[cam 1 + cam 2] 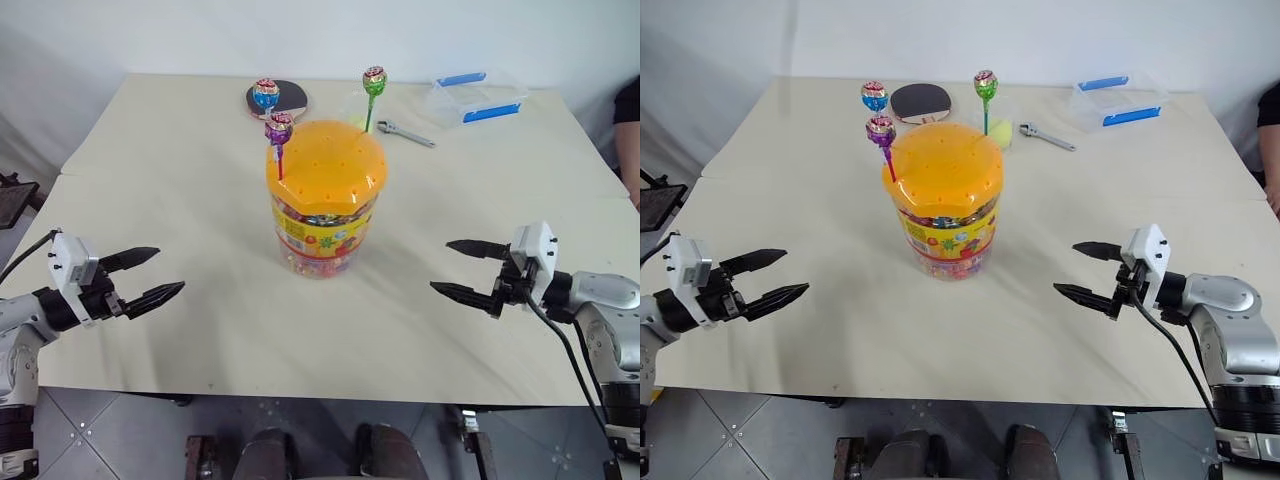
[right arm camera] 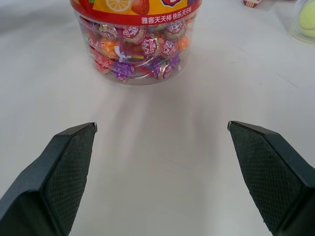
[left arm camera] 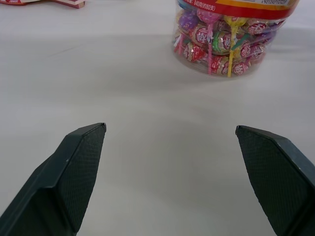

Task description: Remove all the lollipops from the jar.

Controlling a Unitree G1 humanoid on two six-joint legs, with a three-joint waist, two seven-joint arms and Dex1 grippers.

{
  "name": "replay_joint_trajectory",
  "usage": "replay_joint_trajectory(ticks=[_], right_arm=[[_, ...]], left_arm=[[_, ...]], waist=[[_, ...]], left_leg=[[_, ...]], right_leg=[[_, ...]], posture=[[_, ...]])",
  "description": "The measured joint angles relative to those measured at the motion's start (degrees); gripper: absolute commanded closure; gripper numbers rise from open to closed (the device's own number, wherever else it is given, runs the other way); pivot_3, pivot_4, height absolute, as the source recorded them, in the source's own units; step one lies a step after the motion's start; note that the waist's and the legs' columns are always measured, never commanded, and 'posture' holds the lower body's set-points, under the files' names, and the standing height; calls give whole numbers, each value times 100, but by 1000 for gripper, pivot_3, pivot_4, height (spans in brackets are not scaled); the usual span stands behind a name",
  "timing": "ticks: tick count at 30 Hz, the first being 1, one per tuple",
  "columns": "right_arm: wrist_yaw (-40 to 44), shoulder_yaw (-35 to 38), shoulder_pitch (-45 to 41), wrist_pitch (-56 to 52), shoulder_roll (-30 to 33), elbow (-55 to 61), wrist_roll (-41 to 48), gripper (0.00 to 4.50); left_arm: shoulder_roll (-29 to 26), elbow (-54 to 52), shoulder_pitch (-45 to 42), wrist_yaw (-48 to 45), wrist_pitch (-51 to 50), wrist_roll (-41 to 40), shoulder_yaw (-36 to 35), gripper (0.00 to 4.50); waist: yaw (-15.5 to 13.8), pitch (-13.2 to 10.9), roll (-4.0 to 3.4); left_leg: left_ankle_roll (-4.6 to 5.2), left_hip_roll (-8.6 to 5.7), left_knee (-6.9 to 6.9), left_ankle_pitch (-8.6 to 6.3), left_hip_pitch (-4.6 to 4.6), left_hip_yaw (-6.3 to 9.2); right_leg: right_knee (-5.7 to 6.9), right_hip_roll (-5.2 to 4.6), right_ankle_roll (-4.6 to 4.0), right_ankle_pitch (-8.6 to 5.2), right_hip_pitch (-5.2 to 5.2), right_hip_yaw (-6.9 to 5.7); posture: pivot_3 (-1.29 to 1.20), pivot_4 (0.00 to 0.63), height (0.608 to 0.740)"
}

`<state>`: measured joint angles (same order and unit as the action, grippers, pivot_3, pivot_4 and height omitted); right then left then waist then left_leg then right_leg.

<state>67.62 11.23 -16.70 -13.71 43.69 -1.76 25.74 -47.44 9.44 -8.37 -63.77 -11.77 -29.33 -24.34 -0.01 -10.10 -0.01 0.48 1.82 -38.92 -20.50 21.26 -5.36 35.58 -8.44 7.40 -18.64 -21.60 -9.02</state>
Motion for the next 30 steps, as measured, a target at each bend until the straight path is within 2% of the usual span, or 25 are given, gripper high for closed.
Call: replay_joint_trajectory(ticks=[7, 16, 21, 24, 27, 30], right_arm=[[-12, 0, -87, -14, 1, -70, 7, 40], [115, 68, -253, -146, 138, -43, 213, 40], [243, 312, -294, -426, 357, 506, 716, 40], [181, 484, -386, -758, 415, 842, 1056, 40], [49, 652, -445, -1012, 454, 1152, 1371, 40], [-53, 760, -430, -1108, 465, 1311, 1511, 40]], left_arm=[[-163, -286, 236, 33, -412, -99, -70, 0], [-290, -1391, 327, 315, -1050, -530, -441, 0], [-357, -2207, -491, 531, -1359, -993, -413, 0], [-320, -2387, -1027, 543, -1432, -1116, -23, 0], [-63, -2416, -1844, 554, -1448, -1182, 476, 0], [151, -2320, -2287, 565, -1441, -1177, 812, 0]], waist=[[5, 0, 0], [-10, -2, 4], [-42, -3, 5], [-34, -3, 5], [-72, -3, 6], [-93, -3, 5]], left_leg=[[0, 1, -5, 0, 1, 1], [0, 1, -11, 0, 4, 7], [1, -2, -17, -1, 4, 10], [1, -2, -16, -1, 3, 9], [2, -6, -19, -1, 4, 7], [2, -6, -19, -1, 4, 7]], right_leg=[[3, 0, 0, 0, 0, 1], [7, -3, 0, 0, 1, 1], [10, -7, 0, 0, 2, 2], [11, -5, 0, 0, 3, 1], [14, -6, 0, 0, 3, 3], [14, -5, 0, 0, 3, 1]], posture=[[0, 150, 740], [0, 150, 740], [0, 150, 740], [0, 150, 740], [0, 150, 740], [0, 150, 740]])
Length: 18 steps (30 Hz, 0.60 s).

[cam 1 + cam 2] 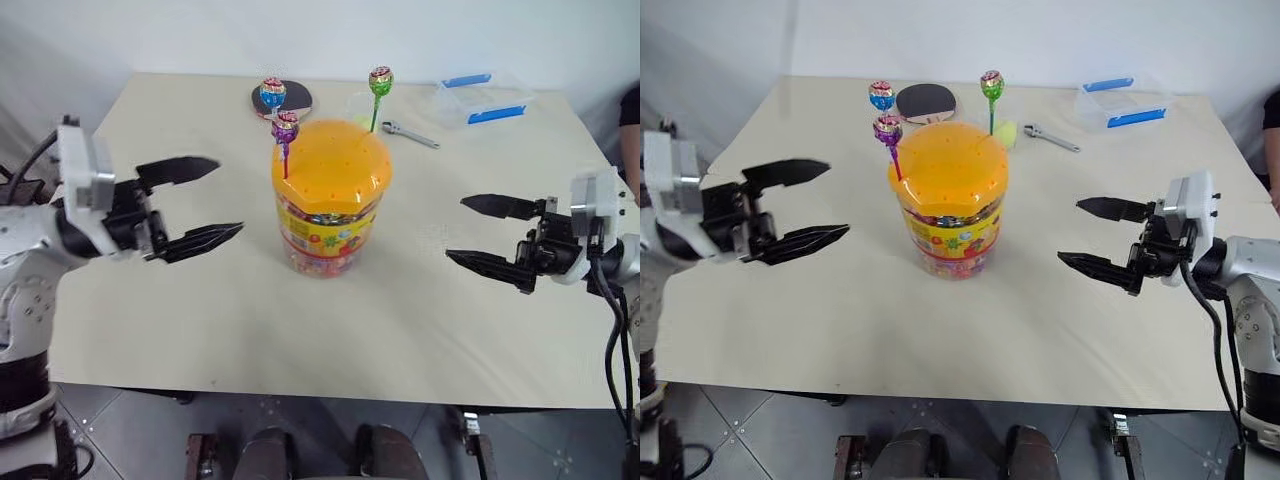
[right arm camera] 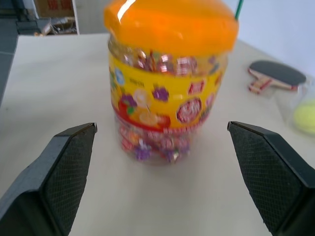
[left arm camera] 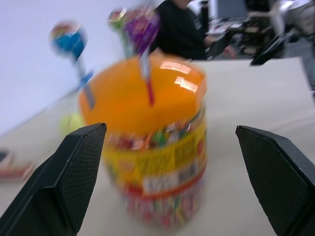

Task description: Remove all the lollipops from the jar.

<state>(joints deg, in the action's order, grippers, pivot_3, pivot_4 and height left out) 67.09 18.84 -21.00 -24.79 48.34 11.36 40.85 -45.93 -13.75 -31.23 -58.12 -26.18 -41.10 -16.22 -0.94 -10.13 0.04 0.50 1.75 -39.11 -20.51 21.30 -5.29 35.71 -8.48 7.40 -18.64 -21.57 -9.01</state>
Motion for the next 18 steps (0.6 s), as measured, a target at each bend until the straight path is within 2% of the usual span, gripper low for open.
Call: replay_joint_trajectory(ticks=[4, 9, 10, 14, 18], right_arm=[[-335, 159, -12, -89, -42, 200, 206, 40], [-547, 216, 133, -103, -77, 364, 294, 40], [-568, 222, 202, -102, -83, 396, 304, 0], [-706, 261, 328, -77, -103, 445, 310, 0], [-793, 271, 378, -34, -106, 450, 314, 0]], left_arm=[[356, 358, -586, -14, 14, 89, 479, 0], [602, 786, -1041, -56, 154, 254, 702, 0], [676, 882, -1104, -92, 208, 297, 730, 401], [856, 1214, -1304, -320, 354, 352, 901, 1383], [988, 1393, -1382, -494, 441, 478, 1089, 2753]], waist=[[-39, -1, 3], [-42, -2, 4], [-48, -3, 5], [-54, -4, 7], [-48, -4, 7]], left_leg=[[0, -1, -3, 0, 2, -2], [0, -2, -3, 0, 2, -2], [0, -2, -4, 0, 2, -1], [1, -2, -8, 0, 4, 0], [1, -2, -8, 0, 3, 0]], right_leg=[[0, 1, 0, 0, 0, 0], [0, 1, 0, 0, 0, -2], [0, 1, 0, 0, 0, -3], [2, 1, 0, 0, 0, -4], [3, 1, 0, 0, 0, -4]], posture=[[0, 150, 740], [0, 150, 740], [0, 150, 740], [0, 150, 740], [0, 150, 740]])
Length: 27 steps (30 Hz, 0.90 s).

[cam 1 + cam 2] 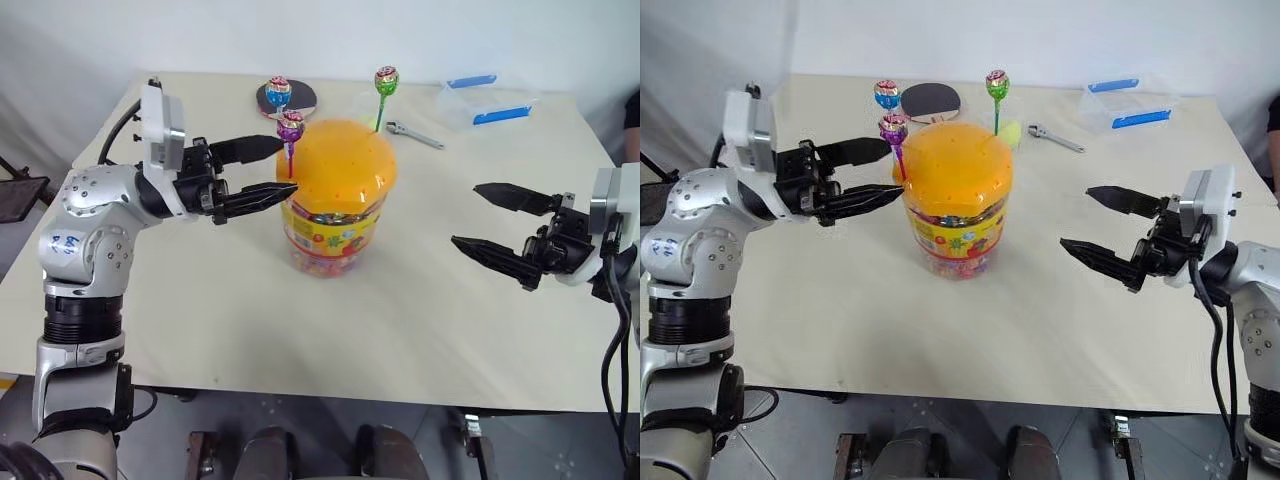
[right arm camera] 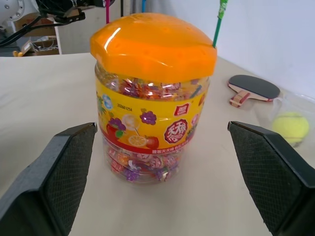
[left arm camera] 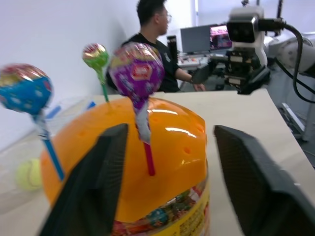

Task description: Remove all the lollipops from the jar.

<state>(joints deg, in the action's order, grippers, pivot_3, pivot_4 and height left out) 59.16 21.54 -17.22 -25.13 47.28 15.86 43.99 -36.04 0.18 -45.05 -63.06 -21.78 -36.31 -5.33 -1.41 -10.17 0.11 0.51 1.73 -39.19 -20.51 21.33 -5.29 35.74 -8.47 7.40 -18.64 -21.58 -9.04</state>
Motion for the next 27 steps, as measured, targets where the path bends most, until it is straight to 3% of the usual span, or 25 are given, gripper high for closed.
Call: replay_joint_trajectory(ticks=[6, 19, 27], right_arm=[[-36, 0, -1, 24, 0, 5, 2, 0], [210, 77, -186, 104, 26, -98, 55, 0], [329, 104, -269, 118, 119, -277, 48, 0]], left_arm=[[14, 90, -155, -33, 30, 114, 44, 4452], [151, 305, -1030, 291, -73, 85, -149, 4482], [-663, 31, -1308, 1361, -1426, 55, -540, 4482]], waist=[[-6, 0, 1], [-1, -4, 7], [13, -7, 12]], left_leg=[[1, 0, 0, -1, 1, 2], [2, 0, -7, -1, 7, 6], [2, 2, -5, 0, 6, 10]], right_leg=[[0, 0, 0, 0, 0, -1], [0, 0, 0, 0, 0, -4], [2, 0, 0, 0, 0, -3]], posture=[[0, 150, 740], [0, 150, 740], [0, 150, 740]])
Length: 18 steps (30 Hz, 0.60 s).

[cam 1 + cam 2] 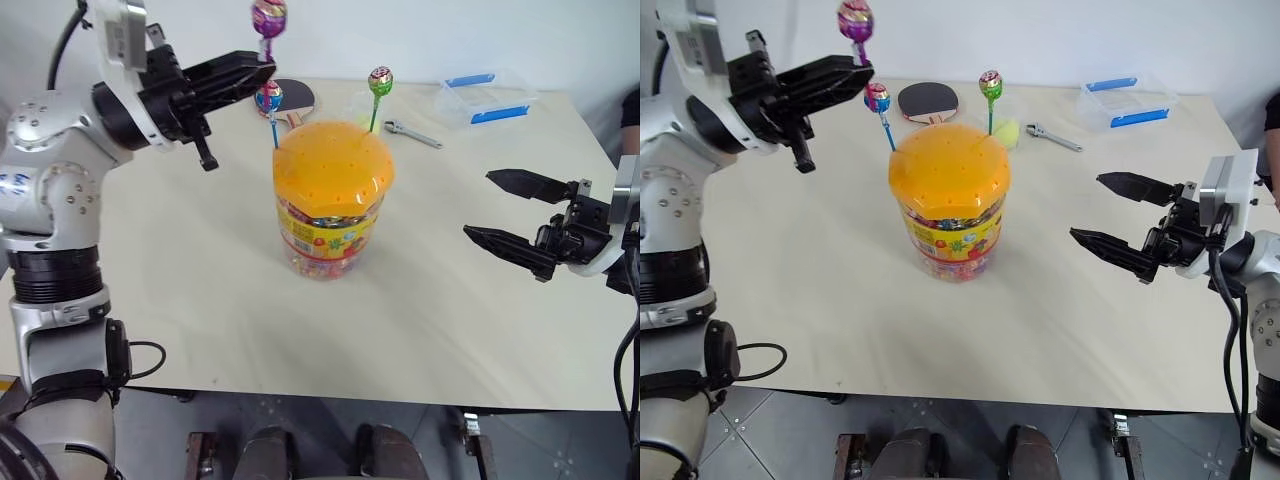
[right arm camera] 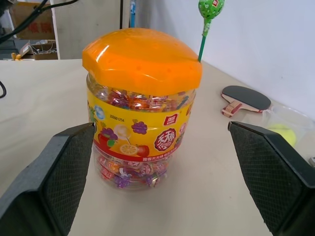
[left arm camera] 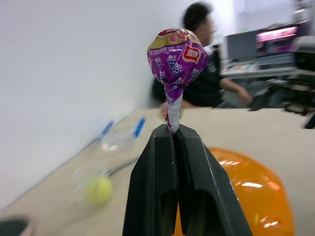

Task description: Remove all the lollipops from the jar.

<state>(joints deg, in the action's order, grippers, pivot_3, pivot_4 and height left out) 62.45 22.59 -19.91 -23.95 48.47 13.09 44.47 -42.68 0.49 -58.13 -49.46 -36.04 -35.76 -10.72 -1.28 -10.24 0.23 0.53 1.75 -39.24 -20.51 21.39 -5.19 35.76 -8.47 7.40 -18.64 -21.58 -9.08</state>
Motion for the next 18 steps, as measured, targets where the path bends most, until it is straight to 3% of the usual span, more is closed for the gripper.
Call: replay_joint_trajectory(ticks=[5, 12, 18], right_arm=[[65, -50, -83, 2, 1, -62, -12, 0], [475, -266, -298, 10, 21, -306, -39, 0], [895, -329, -287, -114, 143, -309, 54, 0]], left_arm=[[-727, -367, 114, 916, -1114, 3, -492, 4482], [-1639, -753, 1267, 1785, -3529, -10, -749, 4482], [-1713, -822, 2522, 2142, -4486, 213, -598, 4482]], waist=[[5, -1, 1], [-12, -3, 5], [-16, -9, 16]], left_leg=[[0, 1, 1, 0, -2, 0], [0, -1, 3, 0, -7, -1], [-1, 1, 4, 0, -5, -3]], right_leg=[[1, -1, 0, 0, 0, 4], [9, -1, 0, 0, -1, 10], [9, 1, 0, 0, -2, 10]], posture=[[0, 150, 740], [0, 150, 740], [0, 150, 740]])
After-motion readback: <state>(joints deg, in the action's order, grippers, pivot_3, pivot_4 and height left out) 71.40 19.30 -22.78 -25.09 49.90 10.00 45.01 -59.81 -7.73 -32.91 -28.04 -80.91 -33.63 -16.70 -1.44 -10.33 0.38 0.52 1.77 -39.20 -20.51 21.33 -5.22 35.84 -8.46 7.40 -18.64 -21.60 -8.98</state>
